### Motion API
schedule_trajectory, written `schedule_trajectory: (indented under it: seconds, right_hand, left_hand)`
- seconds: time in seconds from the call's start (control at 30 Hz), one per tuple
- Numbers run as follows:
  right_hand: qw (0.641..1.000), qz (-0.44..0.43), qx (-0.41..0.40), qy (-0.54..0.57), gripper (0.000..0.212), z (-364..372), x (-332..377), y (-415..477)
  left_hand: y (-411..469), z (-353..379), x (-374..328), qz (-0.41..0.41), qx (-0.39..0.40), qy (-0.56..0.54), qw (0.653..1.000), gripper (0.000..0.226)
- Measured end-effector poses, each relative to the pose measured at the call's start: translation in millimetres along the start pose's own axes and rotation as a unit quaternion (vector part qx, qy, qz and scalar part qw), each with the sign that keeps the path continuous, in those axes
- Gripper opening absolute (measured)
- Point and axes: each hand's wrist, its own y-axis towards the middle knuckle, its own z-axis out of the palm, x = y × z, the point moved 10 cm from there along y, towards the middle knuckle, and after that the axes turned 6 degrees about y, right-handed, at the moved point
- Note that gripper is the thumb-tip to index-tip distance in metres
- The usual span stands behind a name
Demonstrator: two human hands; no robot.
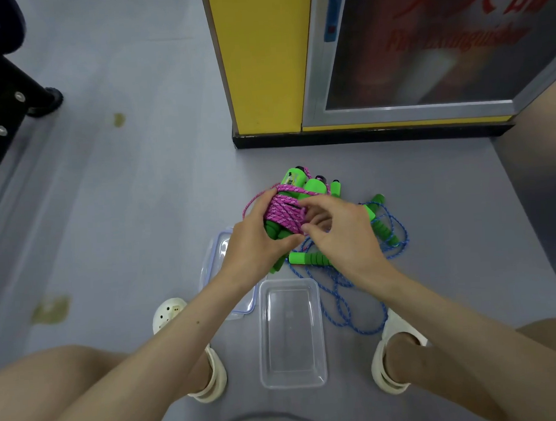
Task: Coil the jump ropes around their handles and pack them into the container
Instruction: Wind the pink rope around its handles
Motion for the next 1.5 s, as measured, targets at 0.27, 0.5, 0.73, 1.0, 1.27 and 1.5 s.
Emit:
schedule_trajectory:
  seconds: [0.27,0.5,0.73,1.0,1.27,1.5]
  right_hand:
    - [0.998,0.018,-0.008,0.063,0.027,-4,-3,4]
    - [0.997,-0.012,0.028,0.074,0.034,1,4,3]
    - [0.996,-0.063,0.026,0.055,0.048,3,11,7]
    - [0.997,-0.054,0.046,0.037,0.037,3,8,13]
    - [0.994,0.004,0.035,-0.101,0.03,-6,-4,24]
    - [0.982,0.027,0.057,-0.18,0.023,-7,-7,23]
  left_hand:
    - [-3,3,0,0.003,0.004,0.011,1.0,0.086]
    - [0,-3,-1,0.0,-0.011,-0.025,1.0,0.081]
    - [-2,-5,-3,0.001,-0.025,-0.053,0.998,0.078]
    - [-7,-1,-3,-0.003,-0.01,-0.053,0.999,0.082]
    - [-9,1,-9,0.013,0.012,-0.008,1.0,0.085]
    - [-10,5,-13,0.031,0.016,0.077,0.996,0.088]
